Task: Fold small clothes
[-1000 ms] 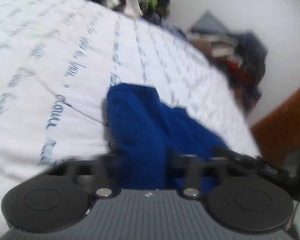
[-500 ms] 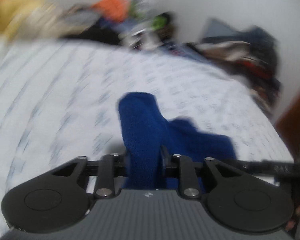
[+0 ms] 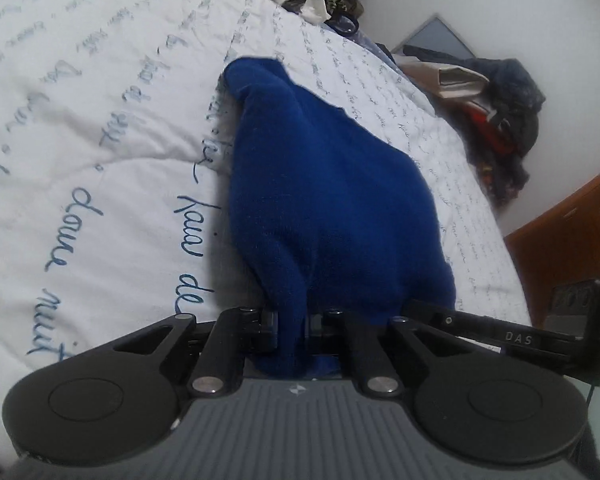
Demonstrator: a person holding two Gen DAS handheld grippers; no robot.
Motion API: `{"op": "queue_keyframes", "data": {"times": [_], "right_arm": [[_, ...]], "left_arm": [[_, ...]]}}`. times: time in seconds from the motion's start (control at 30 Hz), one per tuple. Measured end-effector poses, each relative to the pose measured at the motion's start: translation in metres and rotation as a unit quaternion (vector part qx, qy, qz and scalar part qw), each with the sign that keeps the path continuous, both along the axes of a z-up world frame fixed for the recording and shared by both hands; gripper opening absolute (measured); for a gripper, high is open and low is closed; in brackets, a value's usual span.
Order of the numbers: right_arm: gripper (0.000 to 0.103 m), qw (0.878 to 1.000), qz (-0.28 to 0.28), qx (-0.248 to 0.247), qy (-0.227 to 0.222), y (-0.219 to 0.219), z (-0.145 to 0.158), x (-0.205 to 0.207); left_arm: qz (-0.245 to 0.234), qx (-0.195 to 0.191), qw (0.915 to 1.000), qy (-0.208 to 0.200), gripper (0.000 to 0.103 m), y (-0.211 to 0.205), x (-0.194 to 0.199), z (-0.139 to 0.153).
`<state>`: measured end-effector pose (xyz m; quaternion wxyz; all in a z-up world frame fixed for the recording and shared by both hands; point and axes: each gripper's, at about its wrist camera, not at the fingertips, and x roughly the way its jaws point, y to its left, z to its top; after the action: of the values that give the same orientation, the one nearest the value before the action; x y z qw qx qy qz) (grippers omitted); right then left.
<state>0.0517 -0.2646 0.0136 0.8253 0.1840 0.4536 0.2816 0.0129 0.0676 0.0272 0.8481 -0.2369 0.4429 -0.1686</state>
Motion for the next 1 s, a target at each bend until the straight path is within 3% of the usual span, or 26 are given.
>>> {"op": "queue_keyframes", "data": {"times": [0.1,0.17,0.2,0.27,0.3,0.33,0.37,0.43,0.5,0.57,0.6,0.67,0.7,0.73,0.77,0.83,0.93,1.0], "right_arm": [[0.012,1.0,0.024,-0.003,-0.017,-0.01,0.018,-0.02],[0.012,0.999,0.043,-0.01,-0.017,-0.018,0.021,-0.037],[0.014,0.999,0.049,-0.021,-0.009,-0.019,0.015,-0.041],[0.022,0.998,0.053,-0.04,-0.013,-0.018,0.008,-0.047],[0.033,0.998,0.048,-0.042,-0.013,-0.02,0.013,-0.045],[0.045,0.998,0.031,-0.046,-0.014,-0.022,0.021,-0.042],[0.049,0.998,0.006,-0.043,-0.034,-0.027,0.032,-0.039],[0.053,0.994,-0.033,-0.014,-0.104,-0.03,0.057,-0.033],[0.056,0.989,-0.049,0.026,-0.138,-0.02,0.074,-0.014],[0.066,0.988,-0.043,0.039,-0.141,0.005,0.077,0.013],[0.075,0.99,-0.034,0.031,-0.136,0.019,0.072,0.03],[0.075,0.995,-0.033,-0.022,-0.092,0.046,0.048,0.064],[0.075,0.996,-0.033,-0.066,-0.055,0.054,0.028,0.079],[0.076,0.992,-0.035,-0.079,-0.095,0.057,0.015,0.077],[0.076,0.987,-0.036,-0.099,-0.122,0.059,0.004,0.077],[0.075,0.985,-0.026,-0.09,-0.146,0.057,-0.007,0.072],[0.076,0.978,0.003,-0.147,-0.148,0.07,-0.004,0.074],[0.077,0.976,-0.025,-0.159,-0.144,0.081,0.015,0.081]], "left_arm": [[-0.03,0.006,0.9992,-0.026,0.009,0.0,-0.03,0.016],[-0.051,0.055,0.9969,-0.021,0.016,-0.006,-0.043,0.005],[-0.056,0.073,0.9956,-0.019,0.021,-0.005,-0.046,-0.006],[-0.045,0.064,0.9963,-0.035,0.039,0.006,-0.048,-0.005],[-0.025,0.068,0.9964,-0.044,0.044,0.011,-0.046,0.002],[-0.001,0.079,0.9943,-0.072,0.047,0.015,-0.045,0.014],[0.011,0.085,0.9901,-0.111,0.049,0.015,-0.044,0.027],[0.016,0.086,0.9805,-0.176,0.05,0.005,-0.033,0.05],[-0.016,0.089,0.9722,-0.216,0.053,-0.02,-0.011,0.062],[-0.037,0.154,0.9573,-0.242,0.066,-0.054,0.017,0.054],[-0.037,0.196,0.9512,-0.235,0.066,-0.067,0.034,0.042],[-0.058,0.255,0.9482,-0.18,0.067,-0.082,0.064,0.005],[-0.061,0.254,0.9466,-0.188,0.068,-0.078,0.065,-0.013],[-0.062,0.239,0.9458,-0.211,0.068,-0.069,0.057,-0.017],[-0.063,0.215,0.9523,-0.208,0.067,-0.057,0.057,-0.018],[-0.069,0.207,0.9513,-0.218,0.067,-0.048,0.05,-0.02],[-0.068,0.214,0.9495,-0.219,0.067,-0.05,0.049,-0.019],[-0.068,0.212,0.9497,-0.22,0.068,-0.049,0.043,-0.02]]}}
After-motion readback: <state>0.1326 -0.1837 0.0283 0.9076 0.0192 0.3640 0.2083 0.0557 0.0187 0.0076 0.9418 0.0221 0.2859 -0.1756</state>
